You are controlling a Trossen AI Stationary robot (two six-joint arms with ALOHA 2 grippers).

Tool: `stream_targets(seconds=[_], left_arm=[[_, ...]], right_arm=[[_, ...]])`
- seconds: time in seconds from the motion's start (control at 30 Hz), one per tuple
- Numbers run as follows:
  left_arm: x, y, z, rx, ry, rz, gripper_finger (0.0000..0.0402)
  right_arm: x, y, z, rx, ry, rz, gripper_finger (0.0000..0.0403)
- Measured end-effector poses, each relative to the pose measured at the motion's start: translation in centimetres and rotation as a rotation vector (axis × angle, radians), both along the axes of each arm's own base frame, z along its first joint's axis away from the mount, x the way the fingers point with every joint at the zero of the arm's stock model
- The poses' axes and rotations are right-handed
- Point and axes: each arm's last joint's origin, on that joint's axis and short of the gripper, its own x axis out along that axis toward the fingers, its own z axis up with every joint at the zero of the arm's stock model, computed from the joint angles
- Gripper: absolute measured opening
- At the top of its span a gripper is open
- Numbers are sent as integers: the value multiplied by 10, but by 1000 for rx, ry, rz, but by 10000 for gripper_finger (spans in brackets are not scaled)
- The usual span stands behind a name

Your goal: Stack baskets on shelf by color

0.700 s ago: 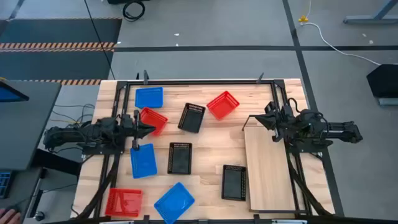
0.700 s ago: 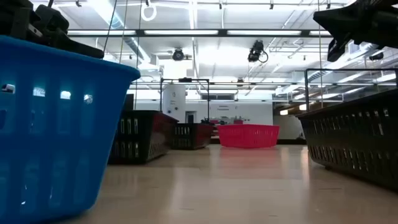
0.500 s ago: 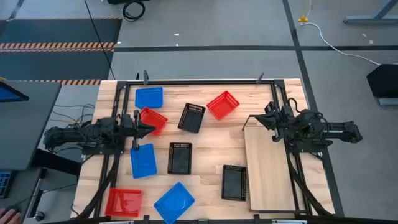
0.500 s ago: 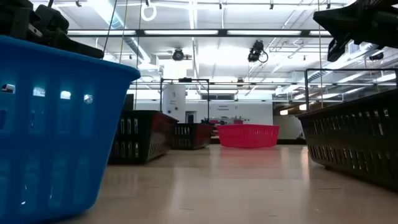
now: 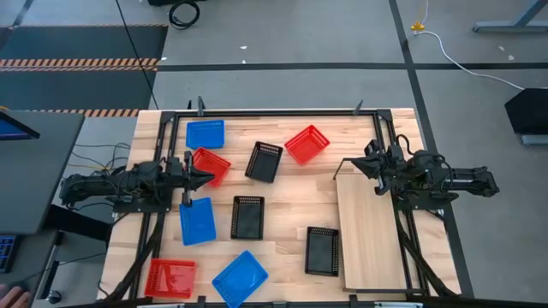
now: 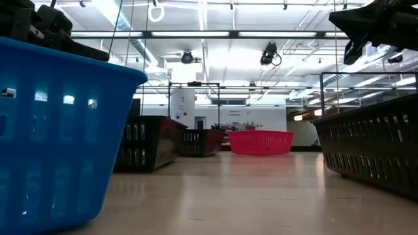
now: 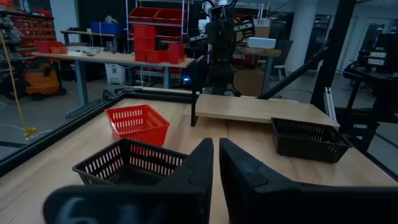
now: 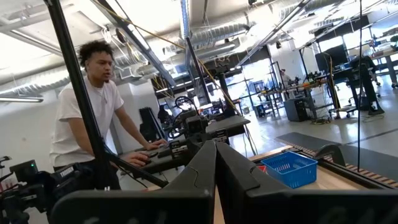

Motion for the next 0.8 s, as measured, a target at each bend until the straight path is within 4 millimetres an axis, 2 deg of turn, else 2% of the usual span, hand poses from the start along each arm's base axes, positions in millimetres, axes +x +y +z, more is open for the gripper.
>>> stream_targets(seconds=[0.8], left_arm=[[0, 0, 0, 0, 0, 0, 31]], right_arm=[[0, 0, 0, 0, 0, 0, 14]])
